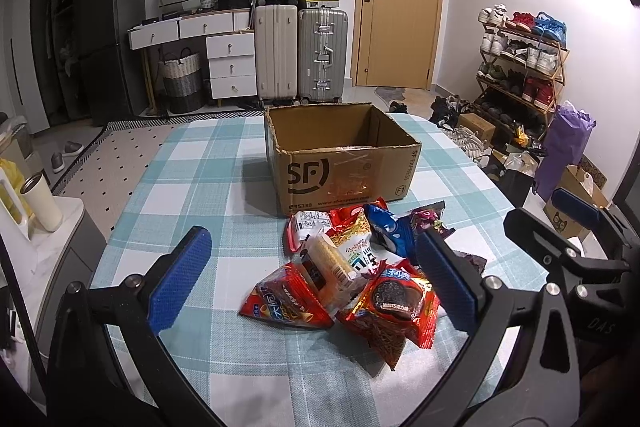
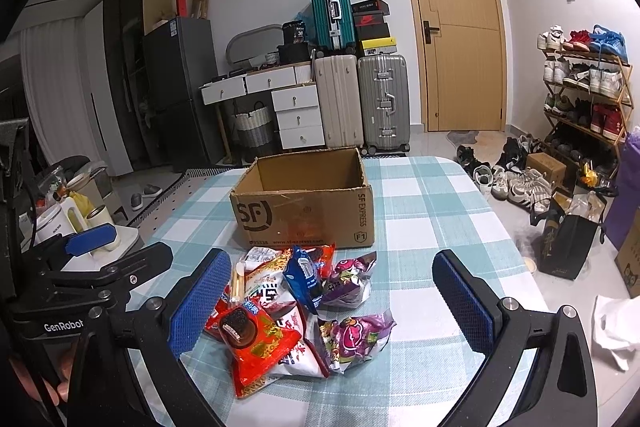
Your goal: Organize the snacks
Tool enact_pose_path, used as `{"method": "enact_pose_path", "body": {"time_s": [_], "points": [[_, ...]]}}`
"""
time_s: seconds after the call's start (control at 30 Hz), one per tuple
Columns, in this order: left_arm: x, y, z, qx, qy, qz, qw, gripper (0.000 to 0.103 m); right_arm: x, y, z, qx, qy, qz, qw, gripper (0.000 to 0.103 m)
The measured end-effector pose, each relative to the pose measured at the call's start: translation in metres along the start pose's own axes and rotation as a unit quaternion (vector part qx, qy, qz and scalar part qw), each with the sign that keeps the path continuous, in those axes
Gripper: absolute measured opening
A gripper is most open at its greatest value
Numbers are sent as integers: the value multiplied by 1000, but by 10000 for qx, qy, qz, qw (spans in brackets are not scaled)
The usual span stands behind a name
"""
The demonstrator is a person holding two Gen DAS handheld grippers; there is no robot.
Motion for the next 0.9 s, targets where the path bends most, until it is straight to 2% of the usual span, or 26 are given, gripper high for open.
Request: {"method": "enact_pose_path", "body": {"time_s": [0.9], "points": [[-4,0,-1,20,10,37,10000,102,3,-2,2,3,-33,-27,10000,103]]}}
Point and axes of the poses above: each gripper's, at about its wrist camera, not at the fingertips, and y roughly the way its jaws point, z to its left, x to its top, the point moved 9 cm from there along y, roughly the way its jaws point, and after that the axes turned 11 degrees about z, right-handed, at the moved point
